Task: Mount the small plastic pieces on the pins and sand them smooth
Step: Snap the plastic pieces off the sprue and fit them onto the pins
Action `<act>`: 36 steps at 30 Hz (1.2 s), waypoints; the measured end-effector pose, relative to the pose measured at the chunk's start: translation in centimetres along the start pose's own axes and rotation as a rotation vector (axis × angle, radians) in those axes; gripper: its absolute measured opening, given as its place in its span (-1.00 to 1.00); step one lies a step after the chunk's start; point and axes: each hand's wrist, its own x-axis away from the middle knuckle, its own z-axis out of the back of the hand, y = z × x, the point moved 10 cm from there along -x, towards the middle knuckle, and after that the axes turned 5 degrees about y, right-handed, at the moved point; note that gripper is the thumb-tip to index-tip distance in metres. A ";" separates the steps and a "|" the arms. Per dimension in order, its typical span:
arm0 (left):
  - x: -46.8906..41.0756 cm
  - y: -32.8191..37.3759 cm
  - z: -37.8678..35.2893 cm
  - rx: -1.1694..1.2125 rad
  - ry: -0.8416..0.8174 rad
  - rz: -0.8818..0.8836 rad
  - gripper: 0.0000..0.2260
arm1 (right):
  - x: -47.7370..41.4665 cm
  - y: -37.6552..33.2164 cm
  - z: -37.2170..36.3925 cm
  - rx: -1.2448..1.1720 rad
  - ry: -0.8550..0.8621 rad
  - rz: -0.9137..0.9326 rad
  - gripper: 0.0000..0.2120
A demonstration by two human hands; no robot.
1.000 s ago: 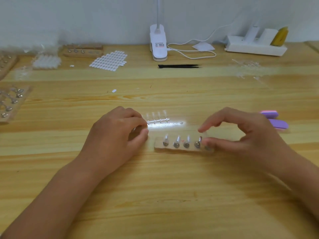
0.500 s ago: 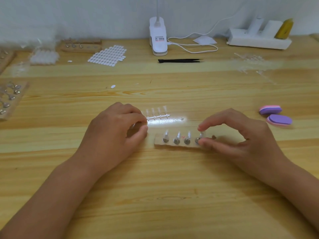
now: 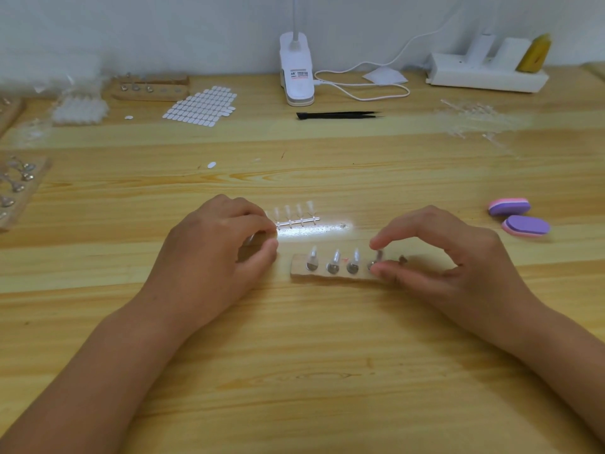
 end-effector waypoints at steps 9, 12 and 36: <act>-0.1 0.0 -0.2 -0.005 -0.016 0.014 -0.78 | -0.2 -0.2 -0.3 0.005 0.011 0.026 -0.87; -0.1 0.0 -0.1 -0.013 -0.006 0.012 -0.86 | -0.2 -0.1 -0.1 -0.001 0.021 0.020 -0.89; -0.4 -2.2 0.4 0.072 -0.007 0.096 -0.80 | -9.8 -3.8 -11.4 0.349 -0.650 0.135 -0.75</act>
